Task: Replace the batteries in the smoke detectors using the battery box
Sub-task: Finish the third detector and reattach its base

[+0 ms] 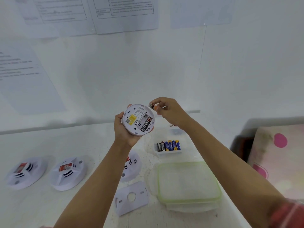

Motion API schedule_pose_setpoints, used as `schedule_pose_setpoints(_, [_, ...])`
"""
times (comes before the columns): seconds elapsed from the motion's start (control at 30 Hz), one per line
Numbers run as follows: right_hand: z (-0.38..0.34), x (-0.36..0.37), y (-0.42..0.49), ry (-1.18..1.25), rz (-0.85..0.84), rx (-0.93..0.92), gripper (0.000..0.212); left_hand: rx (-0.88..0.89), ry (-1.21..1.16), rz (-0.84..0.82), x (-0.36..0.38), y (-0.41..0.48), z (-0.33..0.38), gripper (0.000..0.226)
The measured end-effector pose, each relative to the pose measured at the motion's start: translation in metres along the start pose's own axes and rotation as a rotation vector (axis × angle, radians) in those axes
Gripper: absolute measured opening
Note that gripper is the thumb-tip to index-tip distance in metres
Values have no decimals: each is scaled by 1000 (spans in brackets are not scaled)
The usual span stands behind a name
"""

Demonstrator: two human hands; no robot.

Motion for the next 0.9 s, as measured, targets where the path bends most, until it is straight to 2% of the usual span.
schedule_pose_setpoints(0.23, [-4,3,-2,-39,-156,39,40,-28,-3,-12,-1,2,-1,34])
schedule_pose_setpoints(0.37, [-10,1,-4,30,-185,87,28,-20,-7,5,-1,3,-1,34])
schedule_pose_setpoints(0.6, [-12,3,-3,350,-165,269,18,-22,-32,8,0,3,0,34])
schedule_pose_setpoints(0.9, [-12,9,-2,384,-138,372,5,-33,2,31,1,5,1,40])
Point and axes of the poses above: each hand's wrist, its own y-axis towards the middle knuckle, its own x-axis out of the palm, z = x × y, the point moved 1 cm from there along y, towards the middle knuckle, and after that the axes turned 1 degree about -z, right-handed, at the moved point
